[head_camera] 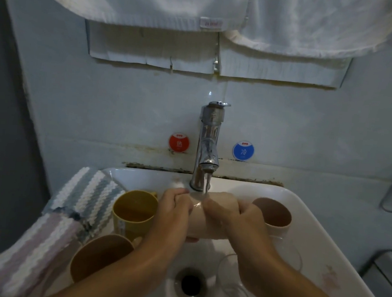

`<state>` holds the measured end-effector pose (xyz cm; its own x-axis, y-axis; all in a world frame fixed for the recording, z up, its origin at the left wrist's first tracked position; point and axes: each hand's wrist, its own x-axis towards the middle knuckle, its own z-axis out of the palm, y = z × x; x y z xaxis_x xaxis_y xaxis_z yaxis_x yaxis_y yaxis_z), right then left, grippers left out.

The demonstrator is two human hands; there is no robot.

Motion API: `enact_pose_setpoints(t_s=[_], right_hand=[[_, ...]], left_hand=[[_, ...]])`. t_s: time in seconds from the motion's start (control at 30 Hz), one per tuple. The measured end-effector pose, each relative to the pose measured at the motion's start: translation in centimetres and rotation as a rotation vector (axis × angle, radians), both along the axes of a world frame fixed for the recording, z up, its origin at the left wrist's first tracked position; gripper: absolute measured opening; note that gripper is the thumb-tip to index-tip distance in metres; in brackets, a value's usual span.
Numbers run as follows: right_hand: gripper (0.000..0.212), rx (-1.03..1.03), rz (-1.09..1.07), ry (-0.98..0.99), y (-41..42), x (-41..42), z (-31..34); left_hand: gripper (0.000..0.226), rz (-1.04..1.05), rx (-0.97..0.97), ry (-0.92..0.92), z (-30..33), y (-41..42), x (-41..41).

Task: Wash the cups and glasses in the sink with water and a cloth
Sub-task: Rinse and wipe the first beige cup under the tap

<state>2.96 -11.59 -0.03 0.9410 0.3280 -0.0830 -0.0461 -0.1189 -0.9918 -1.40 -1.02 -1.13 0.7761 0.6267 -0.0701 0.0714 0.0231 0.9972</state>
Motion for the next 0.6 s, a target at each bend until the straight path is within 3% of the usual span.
enact_pose_setpoints(t_s=[0.07, 0.2, 0.3, 0.5, 0.6], right_hand=[[0.01, 0.041, 0.004, 0.014, 0.02, 0.02, 0.05], [0.014, 0.066, -0.042, 0.042, 0.19, 0.69, -0.24], [0.006, 0.052, -0.039, 0.038, 0.06, 0.68, -0.49], [0.026, -0.058, 0.024, -0.04, 0.06, 0.15, 0.37], [0.02, 0.004, -0.008, -0.002, 0.05, 0.32, 0.16]], left_hand=[[0.028, -0.016, 0.002, 0.008, -0.01, -0.05, -0.09], [0.036, -0.026, 0.021, -0.011, -0.21, 0.0, -0.18], [0.037, -0.026, 0.017, -0.04, -0.3, 0.12, -0.15], [0.039, -0.007, -0.052, -0.023, -0.06, 0.12, -0.1], [0.038, -0.01, -0.066, -0.039, -0.05, 0.19, -0.16]])
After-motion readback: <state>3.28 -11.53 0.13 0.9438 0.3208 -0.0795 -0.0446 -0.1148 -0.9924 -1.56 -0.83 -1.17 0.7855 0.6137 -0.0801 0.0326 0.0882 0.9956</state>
